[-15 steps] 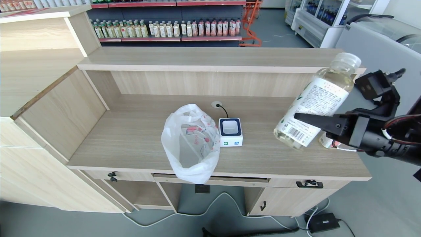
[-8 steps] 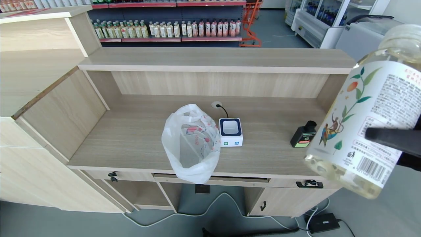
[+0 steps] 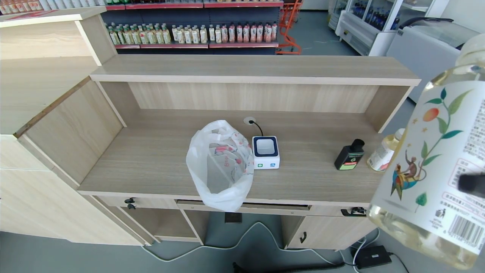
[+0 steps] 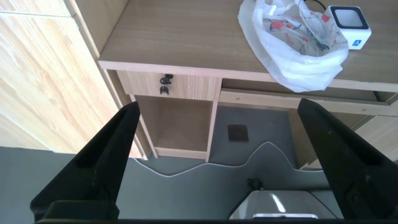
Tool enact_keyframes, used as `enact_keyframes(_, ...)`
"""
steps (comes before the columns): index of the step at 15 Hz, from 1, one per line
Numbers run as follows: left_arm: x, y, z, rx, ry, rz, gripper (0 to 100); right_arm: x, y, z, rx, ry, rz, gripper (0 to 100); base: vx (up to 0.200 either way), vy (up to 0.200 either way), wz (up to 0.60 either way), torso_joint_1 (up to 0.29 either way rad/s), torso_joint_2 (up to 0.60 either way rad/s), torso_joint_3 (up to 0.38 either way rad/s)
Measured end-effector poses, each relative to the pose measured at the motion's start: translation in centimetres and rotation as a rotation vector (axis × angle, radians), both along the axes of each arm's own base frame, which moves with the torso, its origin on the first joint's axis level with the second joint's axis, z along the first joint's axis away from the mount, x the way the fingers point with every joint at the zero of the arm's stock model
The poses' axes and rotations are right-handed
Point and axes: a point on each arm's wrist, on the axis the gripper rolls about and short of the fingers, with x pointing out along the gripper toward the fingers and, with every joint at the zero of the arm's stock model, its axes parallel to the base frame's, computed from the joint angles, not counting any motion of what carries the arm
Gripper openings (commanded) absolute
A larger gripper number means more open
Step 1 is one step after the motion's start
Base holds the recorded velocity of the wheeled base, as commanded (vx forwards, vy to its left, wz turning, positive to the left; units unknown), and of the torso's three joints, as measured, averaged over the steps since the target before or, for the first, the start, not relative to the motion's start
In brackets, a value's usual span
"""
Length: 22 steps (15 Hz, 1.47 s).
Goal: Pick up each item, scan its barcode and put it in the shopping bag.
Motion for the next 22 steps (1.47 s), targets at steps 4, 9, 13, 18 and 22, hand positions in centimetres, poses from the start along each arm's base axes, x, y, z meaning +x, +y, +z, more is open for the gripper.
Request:
enact_keyframes(4,0.0,0.0,0.0,0.000,0.000,0.000,100,-0.1,0.0,-0.2,-0.002,0.002,0.000,0,0.000,0.000,0.00,0.000,0.00,0.000)
enact_keyframes(9,0.0,0.0,0.0,0.000,0.000,0.000,100,0.0,-0.1,-0.5,-0.007,0.004,-0.008,0,0.000,0.000,0.00,0.000,0.00,0.000)
enact_keyframes(13,0.0,0.0,0.0,0.000,0.000,0.000,100,2.4,-0.6,-2.0,-0.079,-0.327,-0.186,0,0.000,0.000,0.00,0.000,0.00,0.000)
enact_keyframes(18,0.0,0.0,0.0,0.000,0.000,0.000,100,12.0,-3.0,-4.5,-0.348,-0.734,-0.588,0,0.000,0.000,0.00,0.000,0.00,0.000)
enact_keyframes(22,0.0,0.0,0.0,0.000,0.000,0.000,100,20.7,-2.4,-3.1,-0.358,-0.897,-0.810,0,0.000,0.000,0.00,0.000,0.00,0.000)
